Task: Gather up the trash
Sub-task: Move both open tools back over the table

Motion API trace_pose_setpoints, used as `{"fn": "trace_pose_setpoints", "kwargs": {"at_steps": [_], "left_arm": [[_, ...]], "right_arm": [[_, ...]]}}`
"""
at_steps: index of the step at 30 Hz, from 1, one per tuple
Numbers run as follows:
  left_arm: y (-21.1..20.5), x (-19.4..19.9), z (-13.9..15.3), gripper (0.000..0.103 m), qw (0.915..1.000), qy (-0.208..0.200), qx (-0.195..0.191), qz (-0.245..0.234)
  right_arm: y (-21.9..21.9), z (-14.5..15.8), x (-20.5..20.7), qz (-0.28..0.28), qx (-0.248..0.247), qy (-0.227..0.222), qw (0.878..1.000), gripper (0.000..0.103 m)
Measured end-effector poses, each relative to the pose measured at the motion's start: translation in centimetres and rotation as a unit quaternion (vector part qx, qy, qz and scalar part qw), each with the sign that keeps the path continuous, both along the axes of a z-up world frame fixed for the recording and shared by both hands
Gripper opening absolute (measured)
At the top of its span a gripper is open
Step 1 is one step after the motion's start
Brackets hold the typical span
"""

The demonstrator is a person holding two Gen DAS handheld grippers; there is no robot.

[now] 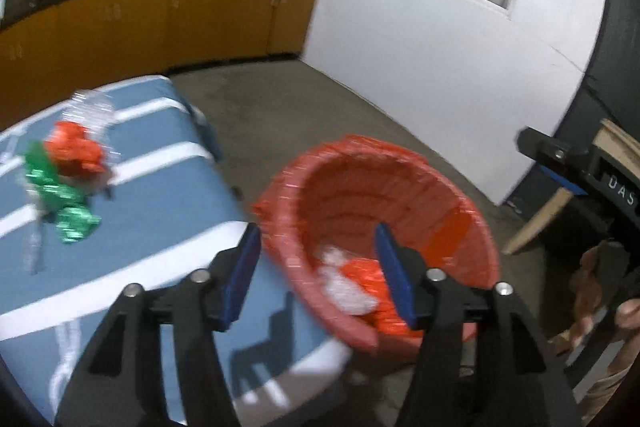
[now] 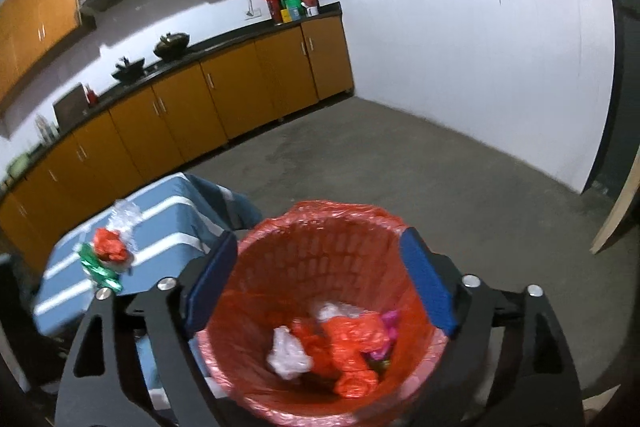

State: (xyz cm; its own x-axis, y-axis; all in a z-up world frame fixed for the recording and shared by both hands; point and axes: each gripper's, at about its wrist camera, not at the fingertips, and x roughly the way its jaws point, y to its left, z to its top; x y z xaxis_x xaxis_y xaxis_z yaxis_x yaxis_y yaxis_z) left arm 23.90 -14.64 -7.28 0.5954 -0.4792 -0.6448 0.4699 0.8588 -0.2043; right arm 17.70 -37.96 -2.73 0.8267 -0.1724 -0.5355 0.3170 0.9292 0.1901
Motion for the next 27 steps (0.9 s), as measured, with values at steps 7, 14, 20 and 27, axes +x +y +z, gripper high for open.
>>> {"fn": "trace_pose_setpoints", "kwargs": {"at_steps": [7, 14, 20, 27], "left_arm": [[6.3, -0.7, 0.2, 0.072, 0.9952, -0.034, 0.050, 0.077], [15.1, 0.5, 0.1, 0.076, 0.9795, -0.027, 0.077, 0.184], [22.8, 1.4, -0.6, 0.079, 0.9569, -0.001, 0.102, 0.272], [30.1, 1.7, -0.6, 0.079, 0.9350, 0.003, 0.104, 0.339]], "right_arm": [[2.7, 0.5, 0.8, 0.017, -0.042, 0.002, 0.999, 0.095], [7.2, 0.5, 3.5, 0.071, -0.040, 0.003, 0.997, 0.095], [12.7, 0.1, 6.4, 0.134, -0.033, 0.002, 0.990, 0.095], [20.8, -1.5, 10.8, 0.217, -0.024, 0.016, 0.976, 0.087]]}}
